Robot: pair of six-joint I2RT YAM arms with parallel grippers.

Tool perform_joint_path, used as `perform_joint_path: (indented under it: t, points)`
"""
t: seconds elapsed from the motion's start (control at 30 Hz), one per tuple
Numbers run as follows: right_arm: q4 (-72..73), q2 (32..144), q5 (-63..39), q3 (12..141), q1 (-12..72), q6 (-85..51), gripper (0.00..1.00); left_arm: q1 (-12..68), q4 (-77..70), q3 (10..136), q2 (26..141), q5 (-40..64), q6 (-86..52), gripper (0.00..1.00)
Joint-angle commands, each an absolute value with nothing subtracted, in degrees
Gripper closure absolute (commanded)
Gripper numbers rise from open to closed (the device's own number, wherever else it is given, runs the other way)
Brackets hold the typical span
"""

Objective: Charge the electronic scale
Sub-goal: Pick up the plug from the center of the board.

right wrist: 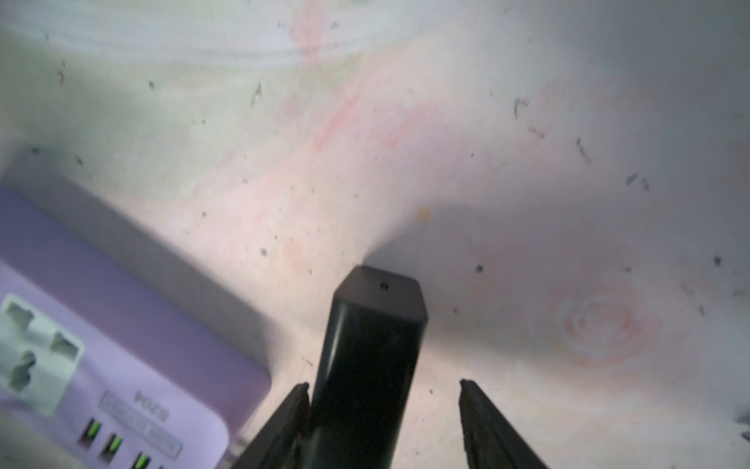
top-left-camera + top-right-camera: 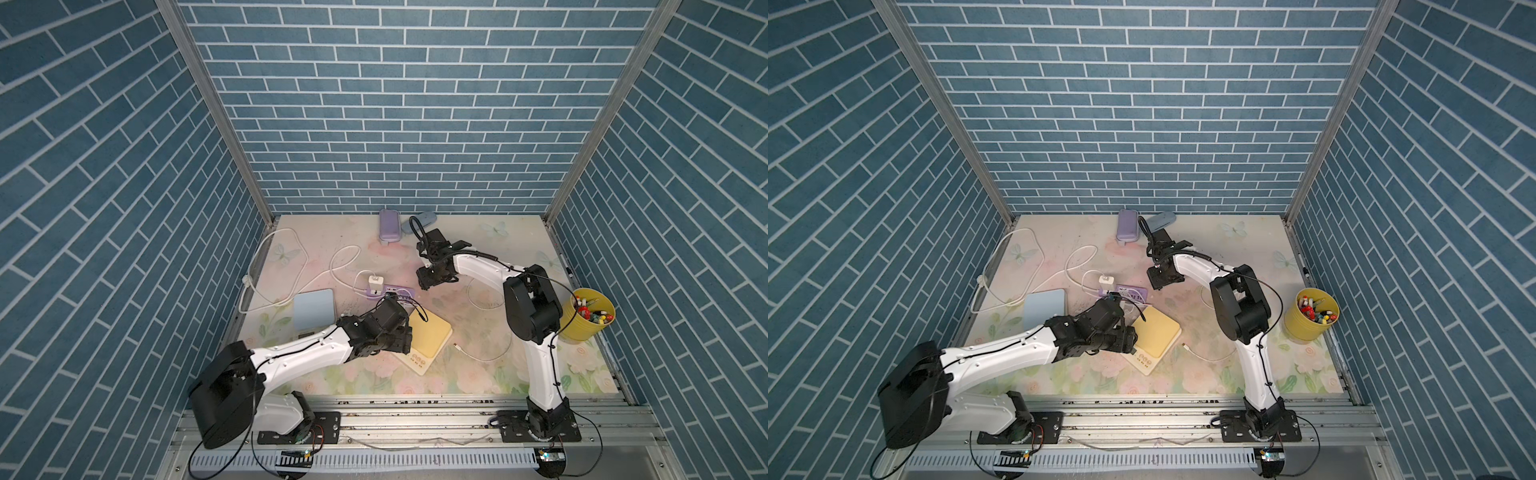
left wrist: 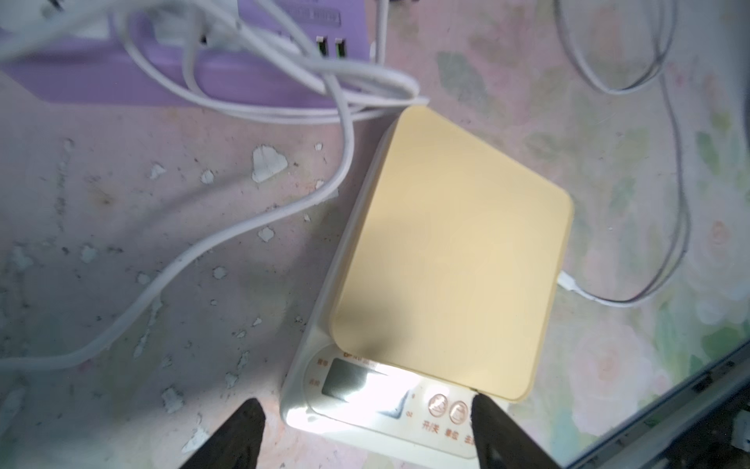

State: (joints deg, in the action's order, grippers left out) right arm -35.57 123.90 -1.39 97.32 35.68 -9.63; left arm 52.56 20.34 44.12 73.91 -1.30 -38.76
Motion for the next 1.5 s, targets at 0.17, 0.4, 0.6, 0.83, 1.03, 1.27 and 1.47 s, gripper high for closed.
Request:
perform_joint_path:
  t: [0.17,0.4,0.6,0.83,1.03,1.27,1.47]
  points:
    - [-38.76,130.27,-0.50,103.69,35.59,-8.96,0.74,49.97,33.44,50.19,63.32,-7.36,-29.97,0.11]
    - [-32.09,119.15,-2.27,95.25,35.59,-5.54,0.96,38.12,35.81,52.83,56.63,-3.85,-30.45,0.11]
    - [-11.63,99.70,-12.15,78.12,35.60,-0.82,0.99,27.15,25.59,52.16,54.82,12.47,-33.09,0.11]
    - [9.14,92.19,-32.95,65.88,35.69,3.33,0.98,24.72,21.20,59.63,66.11,27.30,-35.14,0.10]
    - [14.12,92.19,-40.17,62.84,36.31,8.86,0.97,24.84,17.66,62.46,71.87,31.57,-38.02,0.13]
    - [11.26,91.05,-41.84,63.15,38.38,17.53,0.97,24.84,15.19,62.91,76.35,34.97,-38.69,0.15]
    - [6.77,91.51,-41.13,64.60,39.55,21.50,0.97,25.21,13.92,63.19,79.24,37.50,-39.01,0.15]
